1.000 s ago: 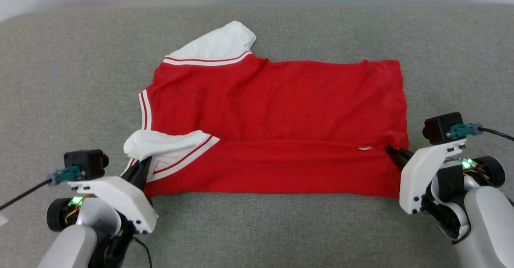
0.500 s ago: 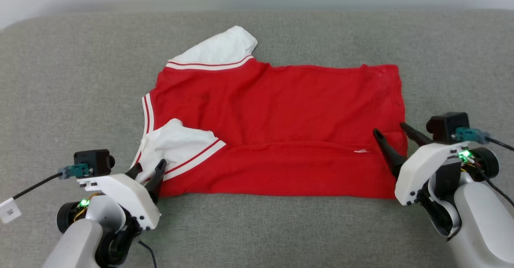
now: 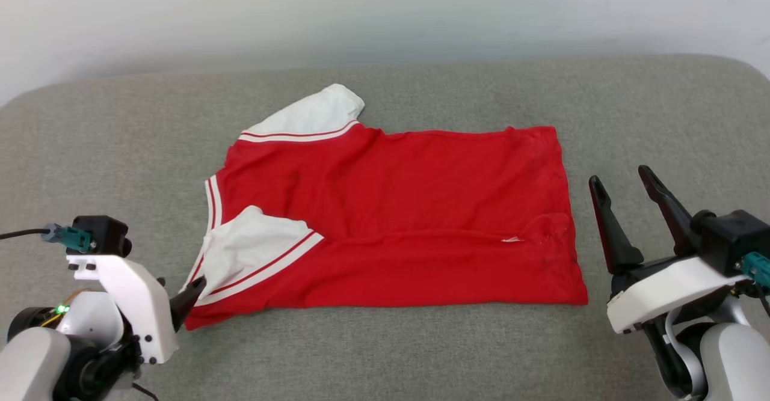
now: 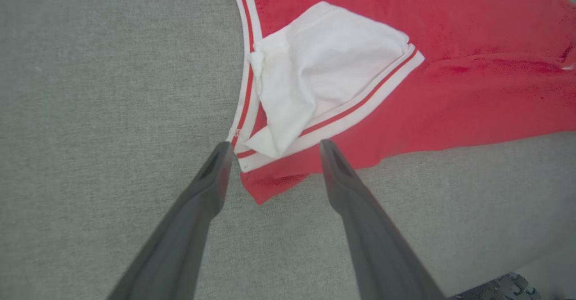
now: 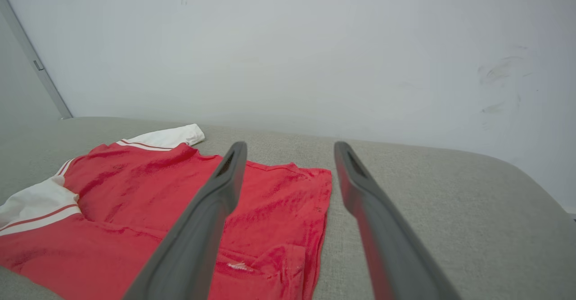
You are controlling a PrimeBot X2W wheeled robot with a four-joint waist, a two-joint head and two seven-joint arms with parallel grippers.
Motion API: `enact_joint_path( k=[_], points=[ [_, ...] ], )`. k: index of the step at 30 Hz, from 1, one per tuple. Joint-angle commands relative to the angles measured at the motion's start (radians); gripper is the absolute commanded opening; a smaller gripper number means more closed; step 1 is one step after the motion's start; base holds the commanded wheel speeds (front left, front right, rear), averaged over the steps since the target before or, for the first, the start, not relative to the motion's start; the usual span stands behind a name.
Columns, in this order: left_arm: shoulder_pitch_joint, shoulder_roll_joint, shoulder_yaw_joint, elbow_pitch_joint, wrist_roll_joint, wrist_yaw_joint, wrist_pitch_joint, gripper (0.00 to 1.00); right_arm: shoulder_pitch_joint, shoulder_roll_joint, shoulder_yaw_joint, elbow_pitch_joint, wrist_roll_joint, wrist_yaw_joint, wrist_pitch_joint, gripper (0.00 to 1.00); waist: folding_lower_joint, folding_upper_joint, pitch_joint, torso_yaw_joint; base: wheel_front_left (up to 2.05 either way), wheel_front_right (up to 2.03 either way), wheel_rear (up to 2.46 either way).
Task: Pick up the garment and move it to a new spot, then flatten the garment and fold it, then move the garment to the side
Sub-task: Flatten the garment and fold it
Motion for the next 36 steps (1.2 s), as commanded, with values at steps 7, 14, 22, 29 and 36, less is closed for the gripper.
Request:
enact_joint_path(
  k=[7,14,22,29,36],
  points=[
    [0.008,0.059,0.011,0.018,-0.055,0.032,0.138,1.00,0.057,0.072,-0.014,-0.120,-0.024,0.000,0.016,1.00,0.0001,-0.0001,0.096,-0.072,0.00,0.00,0.00],
    [0.008,0.031,-0.002,0.110,-0.106,0.018,0.188,1.00,0.060,0.098,-0.020,-0.122,-0.022,0.000,0.009,1.00,0.0001,-0.0001,0.153,-0.105,0.00,0.00,0.00],
    [-0.012,-0.022,-0.021,0.155,-0.112,-0.025,0.144,0.00,0.066,0.071,-0.046,-0.091,0.051,0.000,0.098,1.00,0.0001,-0.0001,0.128,-0.082,0.00,0.00,0.00],
    [-0.027,-0.020,-0.008,0.088,-0.066,-0.032,0.050,0.00,0.035,-0.001,-0.076,0.003,0.153,0.000,0.483,1.00,0.0001,-0.0001,0.088,-0.041,0.00,0.00,0.00],
    [-0.035,-0.016,-0.010,-0.023,-0.028,-0.011,0.017,0.00,-0.049,-0.022,-0.044,0.090,0.203,0.000,0.724,1.00,0.0001,-0.0001,0.099,0.004,0.00,0.00,0.00]
  ],
)
